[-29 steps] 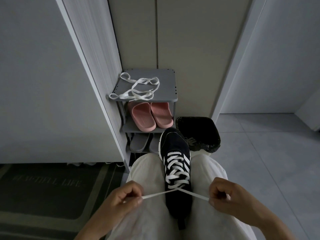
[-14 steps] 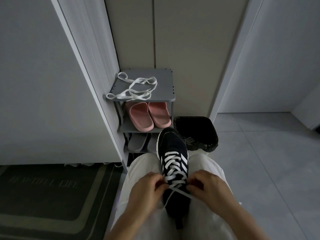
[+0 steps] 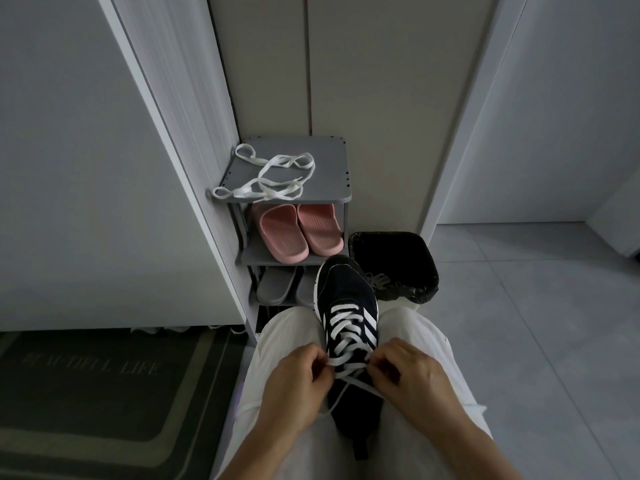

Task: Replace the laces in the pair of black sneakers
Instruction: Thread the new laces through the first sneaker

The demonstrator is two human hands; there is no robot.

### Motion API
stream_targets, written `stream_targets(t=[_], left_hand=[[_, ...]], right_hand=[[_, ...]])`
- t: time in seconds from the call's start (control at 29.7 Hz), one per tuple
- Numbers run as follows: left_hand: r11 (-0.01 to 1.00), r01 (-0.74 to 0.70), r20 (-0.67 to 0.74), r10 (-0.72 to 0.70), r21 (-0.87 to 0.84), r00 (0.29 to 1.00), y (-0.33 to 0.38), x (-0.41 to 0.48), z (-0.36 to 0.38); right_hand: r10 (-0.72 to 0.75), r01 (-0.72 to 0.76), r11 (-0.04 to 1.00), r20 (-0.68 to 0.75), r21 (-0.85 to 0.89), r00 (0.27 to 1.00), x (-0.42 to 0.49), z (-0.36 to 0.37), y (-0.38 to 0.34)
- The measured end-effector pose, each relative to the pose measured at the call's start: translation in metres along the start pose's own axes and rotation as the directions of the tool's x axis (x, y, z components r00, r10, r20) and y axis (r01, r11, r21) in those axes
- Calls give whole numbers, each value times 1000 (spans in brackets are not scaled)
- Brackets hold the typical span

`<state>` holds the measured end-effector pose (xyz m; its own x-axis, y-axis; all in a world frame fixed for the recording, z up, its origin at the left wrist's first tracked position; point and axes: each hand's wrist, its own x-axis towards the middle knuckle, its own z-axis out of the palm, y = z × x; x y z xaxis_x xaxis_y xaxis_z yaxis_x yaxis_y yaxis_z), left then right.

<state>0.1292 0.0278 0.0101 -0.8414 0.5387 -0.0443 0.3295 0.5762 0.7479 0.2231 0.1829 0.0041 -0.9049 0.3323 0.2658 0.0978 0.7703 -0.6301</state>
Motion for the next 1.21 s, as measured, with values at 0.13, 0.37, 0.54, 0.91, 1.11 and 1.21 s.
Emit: stream_targets(t=[0.13,0.37,0.54,0.91,1.11,1.21], left_hand=[[996,-21,-58,26,81,998,1,-2,1],[985,-67,-151,91,159,984,0,-7,3],[973,-182,-68,193,140,979,-1,-10,1],[911,-373,-49,387,176,921,-7,-11,0],[929,-344,-43,352,138,935,-21,-16,-4],[917,-358,22,360,176,933,-14,-11,0]], right_hand=[[-54,53,998,-61,-15,997,-2,1,1],[-67,64,997,-108,-30,992,-5,5,5],[-11,4,999,-168,-42,986,-14,-5,14],[1,2,1000,-128,22,992,-11,-7,10],[35,-46,993,-109,-106,993,-15,-5,11],[17,-28,992,-91,-121,996,-11,-3,4]])
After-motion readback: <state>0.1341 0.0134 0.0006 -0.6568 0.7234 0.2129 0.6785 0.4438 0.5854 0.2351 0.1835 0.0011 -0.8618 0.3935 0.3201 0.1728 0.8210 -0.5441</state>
